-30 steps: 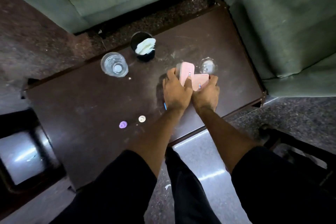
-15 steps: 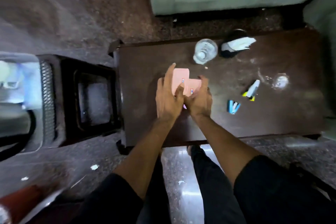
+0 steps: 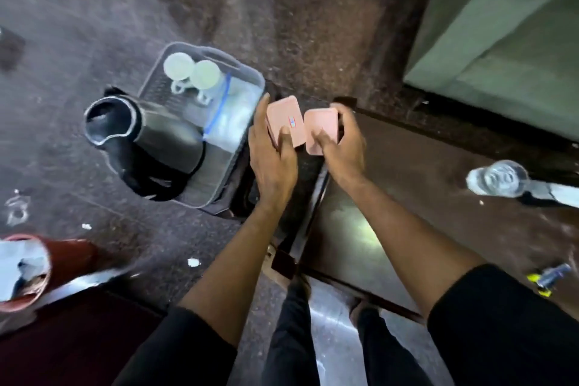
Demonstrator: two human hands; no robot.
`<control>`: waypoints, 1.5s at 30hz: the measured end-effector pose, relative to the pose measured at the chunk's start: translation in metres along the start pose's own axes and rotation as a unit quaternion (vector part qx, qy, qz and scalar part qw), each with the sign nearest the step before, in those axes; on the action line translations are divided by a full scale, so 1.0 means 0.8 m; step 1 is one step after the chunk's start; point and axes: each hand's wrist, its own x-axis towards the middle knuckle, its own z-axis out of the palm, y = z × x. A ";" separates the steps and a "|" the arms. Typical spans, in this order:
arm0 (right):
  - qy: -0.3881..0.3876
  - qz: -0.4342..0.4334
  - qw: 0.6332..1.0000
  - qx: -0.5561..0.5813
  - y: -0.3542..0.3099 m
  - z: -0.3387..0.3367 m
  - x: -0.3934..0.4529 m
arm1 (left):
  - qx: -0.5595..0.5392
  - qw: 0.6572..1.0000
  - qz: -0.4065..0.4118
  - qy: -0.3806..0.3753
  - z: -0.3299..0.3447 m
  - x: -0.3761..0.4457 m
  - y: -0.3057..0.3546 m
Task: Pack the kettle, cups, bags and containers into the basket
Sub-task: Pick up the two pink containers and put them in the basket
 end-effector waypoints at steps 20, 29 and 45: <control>-0.235 -0.124 0.883 -0.388 -0.145 0.191 0.142 | -0.098 0.902 -0.402 0.126 -0.039 0.147 -0.079; -0.159 -0.259 0.809 -0.502 -0.136 0.201 0.140 | -0.042 0.912 -0.375 0.161 -0.040 0.149 -0.084; -0.138 -0.210 0.887 -0.388 -0.095 0.223 0.117 | 0.151 0.955 -0.249 0.063 -0.055 0.136 -0.086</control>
